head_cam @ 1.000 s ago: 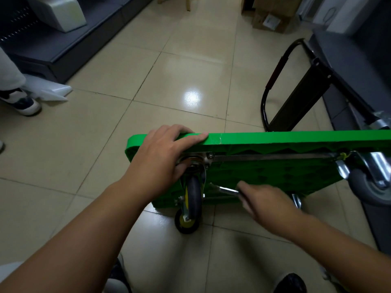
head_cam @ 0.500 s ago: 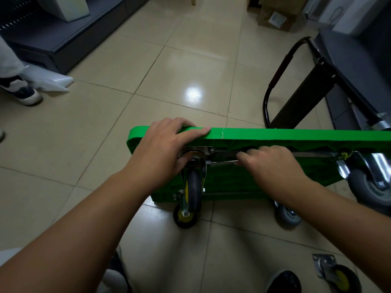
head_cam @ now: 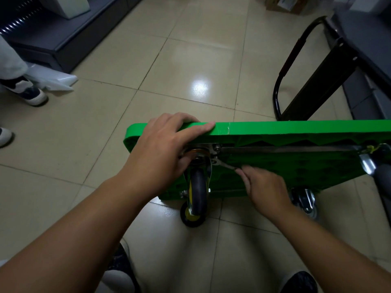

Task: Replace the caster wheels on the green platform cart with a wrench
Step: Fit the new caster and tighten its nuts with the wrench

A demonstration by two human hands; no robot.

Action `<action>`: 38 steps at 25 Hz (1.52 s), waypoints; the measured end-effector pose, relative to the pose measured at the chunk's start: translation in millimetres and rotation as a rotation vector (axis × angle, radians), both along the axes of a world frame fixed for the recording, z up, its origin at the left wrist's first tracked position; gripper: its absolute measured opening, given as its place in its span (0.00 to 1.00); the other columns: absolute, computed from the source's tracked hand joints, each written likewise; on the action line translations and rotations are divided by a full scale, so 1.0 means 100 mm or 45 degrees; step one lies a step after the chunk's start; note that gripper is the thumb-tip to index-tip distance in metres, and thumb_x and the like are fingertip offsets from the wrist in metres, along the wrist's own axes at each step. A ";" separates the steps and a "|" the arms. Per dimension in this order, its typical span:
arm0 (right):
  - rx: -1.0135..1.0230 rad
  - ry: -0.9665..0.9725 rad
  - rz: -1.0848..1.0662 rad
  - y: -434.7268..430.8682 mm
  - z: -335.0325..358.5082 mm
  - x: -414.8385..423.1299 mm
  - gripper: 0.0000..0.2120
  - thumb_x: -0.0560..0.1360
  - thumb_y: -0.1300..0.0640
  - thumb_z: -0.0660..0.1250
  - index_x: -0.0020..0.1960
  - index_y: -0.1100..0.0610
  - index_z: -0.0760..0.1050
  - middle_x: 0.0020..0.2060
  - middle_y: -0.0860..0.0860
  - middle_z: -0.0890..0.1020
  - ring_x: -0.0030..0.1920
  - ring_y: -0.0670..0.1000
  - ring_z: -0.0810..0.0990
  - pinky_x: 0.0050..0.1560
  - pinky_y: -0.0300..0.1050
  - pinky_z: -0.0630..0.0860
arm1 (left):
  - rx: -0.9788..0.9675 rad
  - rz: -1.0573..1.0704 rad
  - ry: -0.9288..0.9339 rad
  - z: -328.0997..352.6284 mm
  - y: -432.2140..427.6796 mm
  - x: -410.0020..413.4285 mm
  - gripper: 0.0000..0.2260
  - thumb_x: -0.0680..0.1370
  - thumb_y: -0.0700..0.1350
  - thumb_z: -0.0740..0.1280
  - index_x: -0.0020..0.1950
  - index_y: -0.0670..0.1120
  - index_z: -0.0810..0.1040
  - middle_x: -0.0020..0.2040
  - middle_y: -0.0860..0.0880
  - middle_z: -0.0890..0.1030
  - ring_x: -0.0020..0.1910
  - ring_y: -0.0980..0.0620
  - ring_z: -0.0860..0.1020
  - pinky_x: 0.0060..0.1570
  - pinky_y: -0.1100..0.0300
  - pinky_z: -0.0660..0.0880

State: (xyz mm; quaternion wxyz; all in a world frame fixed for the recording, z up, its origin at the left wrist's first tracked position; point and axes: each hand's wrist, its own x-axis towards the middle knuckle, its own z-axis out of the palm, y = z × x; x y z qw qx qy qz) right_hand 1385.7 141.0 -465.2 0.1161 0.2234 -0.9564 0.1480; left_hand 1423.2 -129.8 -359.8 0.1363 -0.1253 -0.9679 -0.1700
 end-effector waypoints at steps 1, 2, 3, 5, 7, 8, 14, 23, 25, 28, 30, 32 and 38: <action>-0.193 -0.149 -0.068 -0.13 -0.18 0.12 0.19 0.82 0.46 0.58 0.35 0.53 0.73 0.25 0.49 0.73 0.24 0.55 0.74 0.27 0.42 0.62 | 0.000 0.002 0.004 0.00 0.00 0.00 0.30 0.74 0.47 0.74 0.75 0.58 0.71 0.65 0.51 0.76 0.60 0.46 0.73 0.59 0.50 0.67; -0.442 -0.369 -0.152 -0.32 -0.35 0.24 0.20 0.83 0.45 0.57 0.36 0.52 0.72 0.27 0.49 0.73 0.27 0.55 0.74 0.29 0.44 0.64 | 0.000 0.004 0.006 0.00 0.00 0.00 0.30 0.74 0.47 0.75 0.75 0.58 0.72 0.65 0.50 0.77 0.60 0.46 0.73 0.60 0.49 0.68; -0.759 -0.660 -0.268 -0.55 -0.46 0.39 0.21 0.82 0.41 0.56 0.37 0.52 0.72 0.29 0.51 0.74 0.30 0.54 0.75 0.32 0.48 0.68 | 0.001 0.001 0.004 0.00 0.01 -0.01 0.30 0.73 0.46 0.75 0.75 0.57 0.72 0.65 0.50 0.77 0.60 0.46 0.73 0.60 0.49 0.68; -1.337 -1.172 -0.382 -0.97 -0.58 0.63 0.27 0.77 0.32 0.59 0.43 0.56 0.76 0.37 0.62 0.80 0.38 0.57 0.79 0.40 0.57 0.76 | 0.004 -0.011 -0.004 0.01 0.00 -0.01 0.31 0.73 0.46 0.75 0.75 0.57 0.72 0.64 0.50 0.77 0.60 0.46 0.73 0.59 0.48 0.68; -1.380 -1.329 -0.312 -0.98 -0.65 0.69 0.26 0.78 0.32 0.58 0.46 0.55 0.78 0.40 0.61 0.83 0.40 0.59 0.82 0.43 0.58 0.78 | 0.005 -0.020 -0.015 0.02 0.00 -0.02 0.31 0.73 0.47 0.74 0.75 0.58 0.72 0.64 0.51 0.77 0.60 0.46 0.73 0.59 0.48 0.68; -1.297 -1.299 -0.259 -0.84 -0.61 0.70 0.25 0.79 0.32 0.57 0.42 0.52 0.78 0.35 0.54 0.82 0.37 0.55 0.80 0.41 0.53 0.75 | 0.006 -0.021 -0.018 0.03 -0.01 -0.02 0.31 0.73 0.47 0.74 0.75 0.59 0.71 0.64 0.51 0.77 0.59 0.47 0.73 0.59 0.48 0.68; 0.794 -0.879 0.166 0.32 -0.10 0.53 0.17 0.83 0.40 0.56 0.55 0.51 0.75 0.49 0.53 0.83 0.53 0.58 0.82 0.44 0.47 0.68 | 0.014 -0.034 0.006 0.00 -0.01 -0.01 0.31 0.73 0.47 0.76 0.75 0.58 0.72 0.64 0.51 0.77 0.59 0.46 0.74 0.58 0.50 0.68; 0.586 0.185 0.319 0.00 1.23 -0.11 0.13 0.74 0.50 0.73 0.44 0.56 0.72 0.24 0.47 0.70 0.22 0.51 0.62 0.25 0.39 0.52 | 0.042 -0.026 -0.002 0.02 0.00 0.00 0.30 0.73 0.47 0.75 0.75 0.59 0.72 0.64 0.51 0.77 0.60 0.46 0.73 0.58 0.52 0.66; 0.624 0.241 0.338 -0.07 1.21 -0.17 0.14 0.73 0.50 0.76 0.43 0.57 0.72 0.24 0.48 0.72 0.22 0.52 0.62 0.26 0.40 0.53 | 0.043 -0.027 0.003 0.01 -0.01 0.00 0.31 0.73 0.47 0.76 0.75 0.59 0.72 0.64 0.51 0.77 0.59 0.46 0.73 0.58 0.52 0.66; 0.656 0.283 0.238 -0.11 1.07 -0.16 0.14 0.72 0.49 0.76 0.41 0.57 0.75 0.24 0.50 0.74 0.22 0.53 0.68 0.27 0.40 0.55 | 0.050 -0.027 0.013 0.00 -0.01 -0.01 0.31 0.73 0.46 0.76 0.74 0.58 0.73 0.63 0.50 0.77 0.59 0.45 0.74 0.58 0.51 0.66; 0.671 0.314 0.212 -0.10 0.97 -0.14 0.12 0.73 0.50 0.75 0.40 0.57 0.78 0.26 0.53 0.77 0.25 0.55 0.74 0.30 0.42 0.58 | 0.045 -0.022 0.022 0.00 -0.01 -0.02 0.31 0.73 0.45 0.76 0.74 0.58 0.73 0.64 0.50 0.77 0.59 0.45 0.74 0.58 0.51 0.66; 0.677 0.351 0.226 -0.07 0.91 -0.16 0.12 0.76 0.50 0.72 0.40 0.57 0.79 0.28 0.54 0.79 0.28 0.56 0.76 0.32 0.44 0.60 | 0.039 -0.016 0.020 -0.01 -0.01 -0.03 0.31 0.73 0.45 0.76 0.75 0.59 0.72 0.64 0.51 0.77 0.60 0.46 0.73 0.59 0.51 0.66; 0.173 0.277 -0.050 -0.03 0.29 0.06 0.16 0.78 0.49 0.68 0.35 0.55 0.75 0.26 0.51 0.75 0.25 0.53 0.72 0.32 0.40 0.58 | 0.030 -0.001 0.007 -0.03 0.00 -0.03 0.30 0.74 0.48 0.74 0.75 0.60 0.71 0.64 0.52 0.76 0.60 0.48 0.73 0.60 0.51 0.67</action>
